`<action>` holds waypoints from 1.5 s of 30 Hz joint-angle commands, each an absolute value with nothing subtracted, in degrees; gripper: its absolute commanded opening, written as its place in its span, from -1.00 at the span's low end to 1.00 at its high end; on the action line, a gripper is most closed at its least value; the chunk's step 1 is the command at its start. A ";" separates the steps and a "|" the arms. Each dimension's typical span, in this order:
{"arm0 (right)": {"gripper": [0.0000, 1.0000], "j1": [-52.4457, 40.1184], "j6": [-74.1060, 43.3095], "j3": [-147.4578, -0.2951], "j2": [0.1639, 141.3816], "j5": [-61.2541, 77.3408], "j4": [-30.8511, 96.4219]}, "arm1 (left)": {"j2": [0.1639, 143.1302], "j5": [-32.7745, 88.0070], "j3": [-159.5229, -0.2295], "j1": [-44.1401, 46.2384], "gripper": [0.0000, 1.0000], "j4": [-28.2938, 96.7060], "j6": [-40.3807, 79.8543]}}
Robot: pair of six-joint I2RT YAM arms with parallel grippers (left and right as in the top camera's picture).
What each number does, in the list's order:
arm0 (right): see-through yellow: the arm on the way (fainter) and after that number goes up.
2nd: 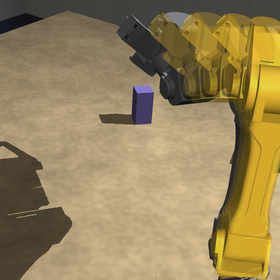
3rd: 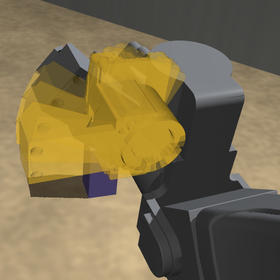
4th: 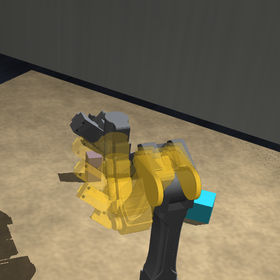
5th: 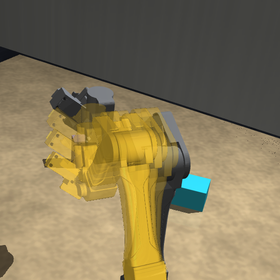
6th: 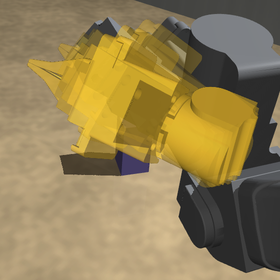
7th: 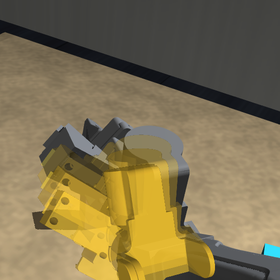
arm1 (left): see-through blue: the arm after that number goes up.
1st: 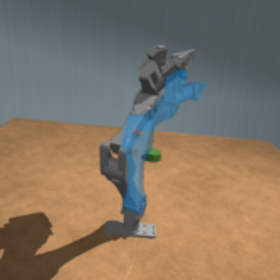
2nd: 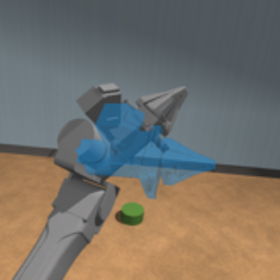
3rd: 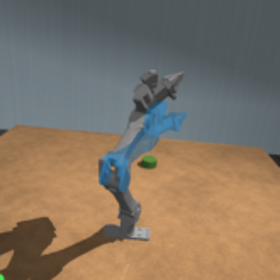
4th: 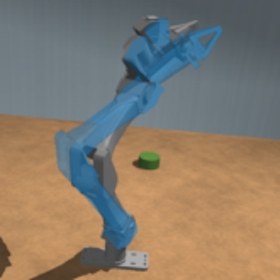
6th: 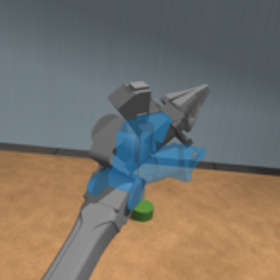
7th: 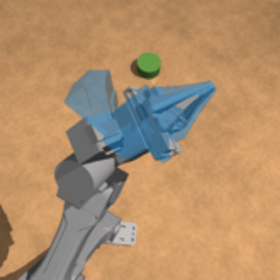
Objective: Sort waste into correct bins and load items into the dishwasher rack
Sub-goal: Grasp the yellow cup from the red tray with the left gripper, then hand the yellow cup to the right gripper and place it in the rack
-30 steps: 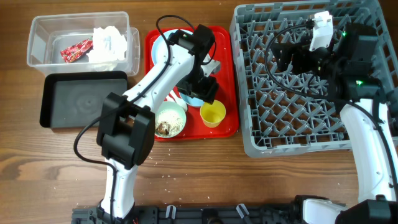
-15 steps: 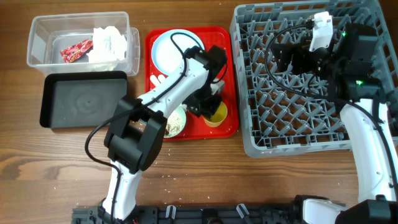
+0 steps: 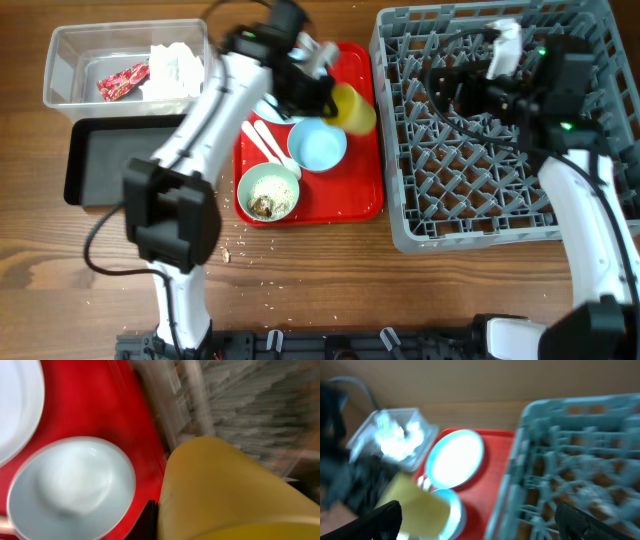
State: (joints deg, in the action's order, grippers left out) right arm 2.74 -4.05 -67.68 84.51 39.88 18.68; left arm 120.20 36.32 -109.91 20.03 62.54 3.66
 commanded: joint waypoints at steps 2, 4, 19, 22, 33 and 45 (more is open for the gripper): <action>1.00 0.23 -5.10 -68.88 92.62 64.51 8.78 | 118.93 65.43 -110.74 13.19 -0.92 55.83 1.78; 1.00 -0.45 -5.69 -68.88 95.74 75.57 0.91 | 118.93 68.66 -110.74 11.51 -0.92 55.42 1.76; 0.83 -7.60 -19.68 -68.88 99.35 76.44 -22.31 | 118.93 79.09 -110.74 11.88 -0.92 54.94 1.78; 0.76 -7.62 -19.68 -68.88 99.35 76.31 -22.33 | 118.93 79.07 -110.74 12.62 -0.92 55.09 1.78; -0.19 -3.46 -23.68 -68.88 99.09 78.13 -22.04 | 118.93 76.42 -110.74 12.73 0.03 53.93 1.74; -0.23 4.10 -9.85 -69.54 79.15 31.51 32.08 | 118.93 33.87 -110.74 8.78 0.33 50.28 1.76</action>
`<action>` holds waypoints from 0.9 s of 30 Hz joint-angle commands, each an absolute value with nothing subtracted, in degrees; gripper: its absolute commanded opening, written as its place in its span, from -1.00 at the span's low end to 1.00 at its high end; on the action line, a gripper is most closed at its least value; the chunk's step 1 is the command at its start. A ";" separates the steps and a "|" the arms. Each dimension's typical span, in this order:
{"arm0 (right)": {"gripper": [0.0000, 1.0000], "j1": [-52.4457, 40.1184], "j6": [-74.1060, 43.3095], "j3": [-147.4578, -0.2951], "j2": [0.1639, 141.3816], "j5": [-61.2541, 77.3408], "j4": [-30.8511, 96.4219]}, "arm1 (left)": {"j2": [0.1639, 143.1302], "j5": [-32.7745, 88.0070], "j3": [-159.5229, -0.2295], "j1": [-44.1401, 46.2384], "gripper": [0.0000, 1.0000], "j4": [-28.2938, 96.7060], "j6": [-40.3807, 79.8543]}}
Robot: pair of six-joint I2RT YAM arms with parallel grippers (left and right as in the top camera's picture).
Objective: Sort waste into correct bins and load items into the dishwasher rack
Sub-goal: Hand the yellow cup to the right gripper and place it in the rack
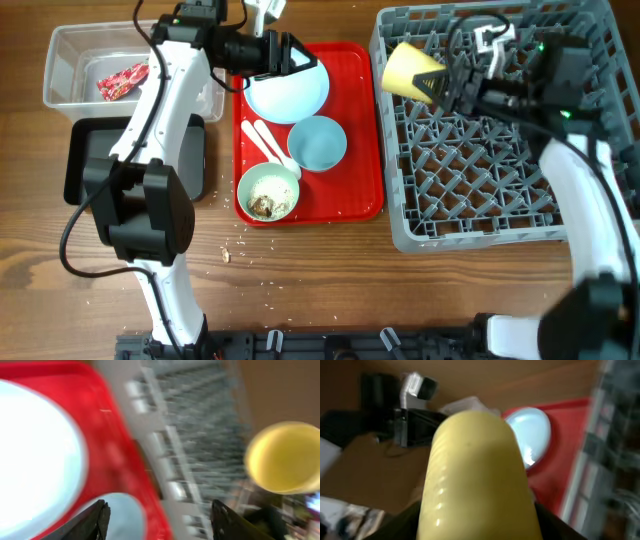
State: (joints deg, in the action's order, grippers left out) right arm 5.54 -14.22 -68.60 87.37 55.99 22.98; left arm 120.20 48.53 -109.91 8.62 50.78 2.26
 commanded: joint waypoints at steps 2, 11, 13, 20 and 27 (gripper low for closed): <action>-0.23 2.44 -10.04 -70.61 75.90 22.26 41.60 | 118.93 29.56 -110.74 8.78 0.34 50.04 1.76; -0.23 -9.37 -19.70 -76.29 78.28 8.25 75.22 | 118.93 21.98 -110.74 8.78 0.39 49.93 1.76; -0.24 -9.58 -21.50 -76.29 79.55 5.52 79.90 | 118.93 21.98 -110.74 8.78 0.40 49.93 1.76; -0.23 -9.61 -21.04 -76.25 86.41 3.44 81.69 | 118.93 21.98 -110.74 8.78 0.41 51.16 1.76; 0.50 -13.21 -19.55 -76.25 92.97 4.78 76.51 | 118.93 21.98 -110.74 8.78 0.47 52.10 1.76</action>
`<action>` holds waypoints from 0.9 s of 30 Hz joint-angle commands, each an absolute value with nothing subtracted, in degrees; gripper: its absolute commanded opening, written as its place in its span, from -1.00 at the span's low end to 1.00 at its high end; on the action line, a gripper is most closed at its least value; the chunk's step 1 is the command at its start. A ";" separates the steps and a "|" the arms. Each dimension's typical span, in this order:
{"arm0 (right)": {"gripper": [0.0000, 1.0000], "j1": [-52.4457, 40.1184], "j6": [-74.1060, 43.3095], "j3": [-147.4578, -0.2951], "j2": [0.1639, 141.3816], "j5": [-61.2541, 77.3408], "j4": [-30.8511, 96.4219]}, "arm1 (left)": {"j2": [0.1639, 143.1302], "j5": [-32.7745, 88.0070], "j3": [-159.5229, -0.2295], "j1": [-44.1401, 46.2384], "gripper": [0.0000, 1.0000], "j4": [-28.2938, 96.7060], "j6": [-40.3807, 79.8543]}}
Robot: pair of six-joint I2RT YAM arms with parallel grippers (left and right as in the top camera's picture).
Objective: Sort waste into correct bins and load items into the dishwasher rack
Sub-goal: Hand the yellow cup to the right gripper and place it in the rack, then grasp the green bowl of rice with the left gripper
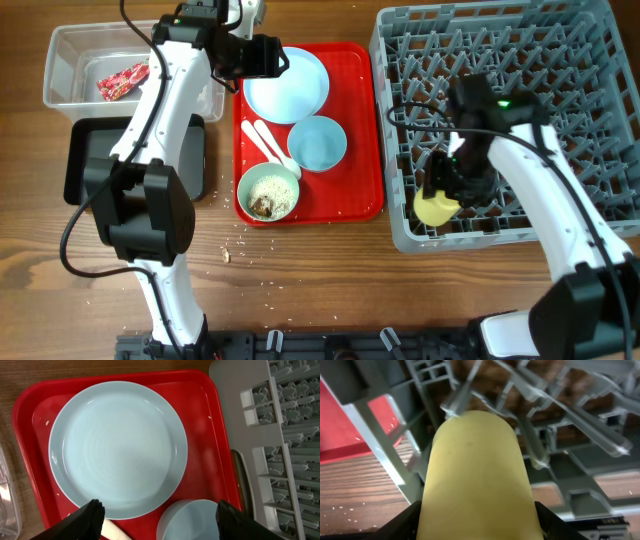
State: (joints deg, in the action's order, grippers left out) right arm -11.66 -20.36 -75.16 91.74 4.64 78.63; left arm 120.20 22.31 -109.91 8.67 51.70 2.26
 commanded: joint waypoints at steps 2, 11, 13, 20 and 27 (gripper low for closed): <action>0.53 -13.28 -19.62 -76.73 92.84 5.26 74.54 | 118.93 21.98 -110.74 8.78 0.50 52.29 1.76; 0.54 -13.34 -16.49 -91.66 92.79 8.40 61.80 | 118.93 22.00 -110.74 8.78 0.52 54.13 1.80; 0.54 -13.23 -16.47 -91.66 93.23 8.54 56.42 | 118.63 24.01 -110.74 8.78 0.42 61.54 3.84; 0.61 -11.00 -14.96 -91.66 93.30 8.40 51.37 | 116.68 13.89 -109.19 16.71 0.28 80.66 13.08; 0.62 -10.83 -13.41 -91.64 93.30 8.38 51.96 | 116.73 4.12 -94.72 28.45 -0.03 73.32 25.23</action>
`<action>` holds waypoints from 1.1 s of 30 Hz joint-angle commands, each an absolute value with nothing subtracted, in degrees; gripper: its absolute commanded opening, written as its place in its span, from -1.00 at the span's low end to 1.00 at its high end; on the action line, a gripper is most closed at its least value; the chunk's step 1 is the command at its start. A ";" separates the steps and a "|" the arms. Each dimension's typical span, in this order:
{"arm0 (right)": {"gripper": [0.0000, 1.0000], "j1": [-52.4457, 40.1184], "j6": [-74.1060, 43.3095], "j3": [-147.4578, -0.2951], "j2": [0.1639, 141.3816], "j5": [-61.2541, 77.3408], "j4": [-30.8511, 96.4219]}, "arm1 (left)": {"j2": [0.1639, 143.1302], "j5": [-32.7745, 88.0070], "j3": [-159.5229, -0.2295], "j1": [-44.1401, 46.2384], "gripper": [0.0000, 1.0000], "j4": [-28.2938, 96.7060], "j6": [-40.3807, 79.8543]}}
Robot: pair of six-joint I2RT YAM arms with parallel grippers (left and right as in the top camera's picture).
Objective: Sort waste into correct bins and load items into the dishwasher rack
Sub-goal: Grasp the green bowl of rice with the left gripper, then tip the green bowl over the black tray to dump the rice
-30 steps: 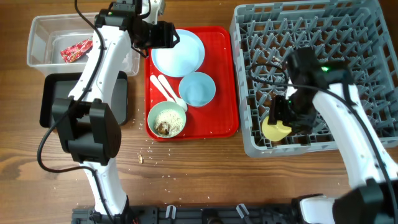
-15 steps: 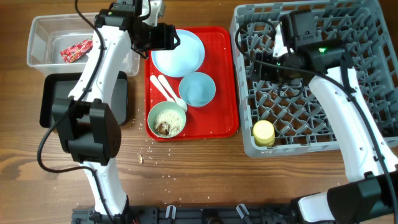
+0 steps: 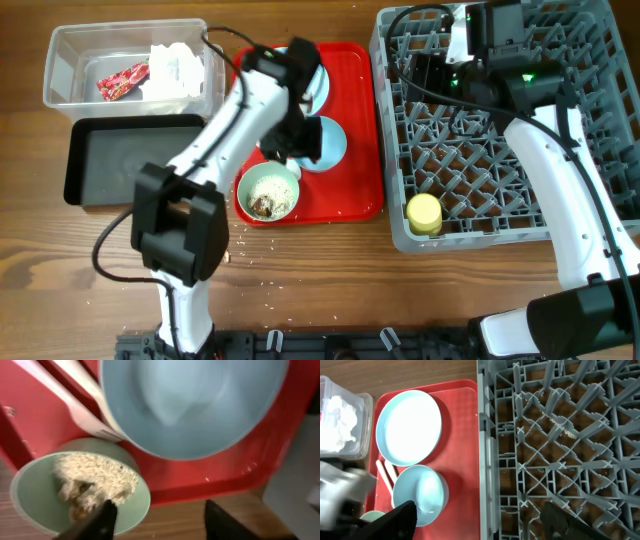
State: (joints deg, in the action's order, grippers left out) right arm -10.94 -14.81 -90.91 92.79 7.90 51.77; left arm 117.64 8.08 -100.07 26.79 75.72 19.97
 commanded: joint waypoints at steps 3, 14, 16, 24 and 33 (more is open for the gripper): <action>0.63 -10.83 -13.26 -91.64 93.30 8.38 52.73 | 116.73 3.73 -92.84 28.88 -0.15 71.92 26.13; 0.63 -10.85 -13.04 -91.64 93.30 8.38 53.32 | 116.79 3.09 -87.35 30.55 -0.79 66.81 25.76; 0.63 -10.85 -13.02 -91.64 93.30 8.38 53.39 | 116.77 3.09 -87.37 30.55 -0.92 66.96 25.74; 0.63 -10.85 -12.01 -91.64 93.30 8.43 53.34 | 106.83 4.36 -88.12 27.83 -0.92 68.53 23.27; 0.64 -10.85 -12.01 -91.64 93.30 8.43 52.95 | 93.86 18.39 -88.12 2.74 -0.92 66.06 11.77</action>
State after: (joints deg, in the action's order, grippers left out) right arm -10.92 -13.10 -90.91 92.79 7.88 53.21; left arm 94.17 9.63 -87.72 10.68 66.50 18.81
